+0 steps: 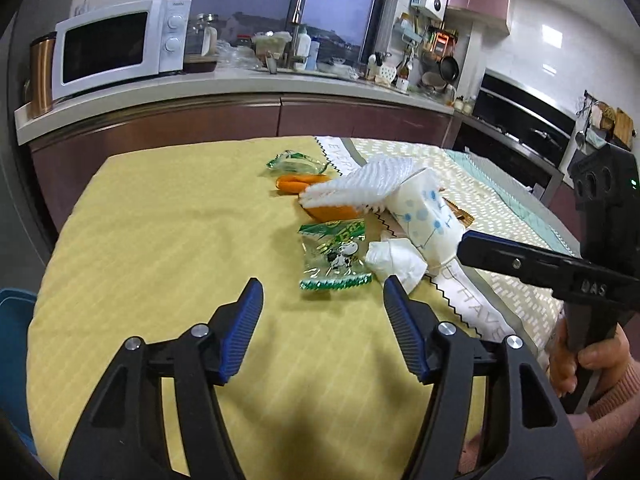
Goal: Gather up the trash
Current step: 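Move both open tools back over the trash on the table, then grasp the green candy wrapper with the left tool while the right tool grasps the white paper bowl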
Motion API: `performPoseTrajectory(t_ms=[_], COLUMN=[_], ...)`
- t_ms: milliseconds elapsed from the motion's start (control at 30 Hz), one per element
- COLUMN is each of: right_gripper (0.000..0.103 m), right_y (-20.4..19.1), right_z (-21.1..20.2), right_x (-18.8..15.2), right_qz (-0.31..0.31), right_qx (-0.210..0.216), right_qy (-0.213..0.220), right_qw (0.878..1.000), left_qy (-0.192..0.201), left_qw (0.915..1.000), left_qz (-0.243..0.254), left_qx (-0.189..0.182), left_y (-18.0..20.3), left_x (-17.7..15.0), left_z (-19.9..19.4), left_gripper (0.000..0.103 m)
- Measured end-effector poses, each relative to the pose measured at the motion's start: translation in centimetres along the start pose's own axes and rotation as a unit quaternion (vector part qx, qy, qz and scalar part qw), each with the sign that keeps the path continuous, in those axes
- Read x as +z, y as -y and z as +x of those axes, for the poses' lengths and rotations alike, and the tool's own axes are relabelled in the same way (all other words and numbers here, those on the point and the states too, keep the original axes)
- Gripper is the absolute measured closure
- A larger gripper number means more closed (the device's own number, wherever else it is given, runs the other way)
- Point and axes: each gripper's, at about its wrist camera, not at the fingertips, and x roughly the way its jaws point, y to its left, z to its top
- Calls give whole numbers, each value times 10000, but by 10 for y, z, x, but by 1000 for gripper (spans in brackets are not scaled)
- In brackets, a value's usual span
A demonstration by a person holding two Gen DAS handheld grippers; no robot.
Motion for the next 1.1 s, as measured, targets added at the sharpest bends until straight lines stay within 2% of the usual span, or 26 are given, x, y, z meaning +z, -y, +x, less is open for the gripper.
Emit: performPoseTrajectory(t_ms=[267,500,567,667,900,967,1100], right_gripper=[44,46,50,57,76,87,92], right_y=[16,36,40,43,41,41,38], right_z=[-22,-11,-7,-2,3,3,0], right_x=[-5,-6,-5,-2,4,5,5], right_qz=[162,603,726,881,901,880,769], right_qx=[-32,188,230,366,545,563,522], right_qy=[248,127,117,128,142,146,187], right_qw=[9996,9979,9970,9954,9943,9944,9955], left_qy=[-226,-509,-571,-681,-657,-620,-576], left_qw=[9997,9984,9981,9974,9975,9977,9980], left_qz=[64,81,-26,-159,-234,-242,-221], left_qx=[112,236,242,194,151,131,125], left_y=[5,9,7,3,0,1,2], left_x=[11,17,18,20,22,22,21], left_z=[20,41,44,50,49,47,45], left_gripper=[39,42,43,54,54,54,54])
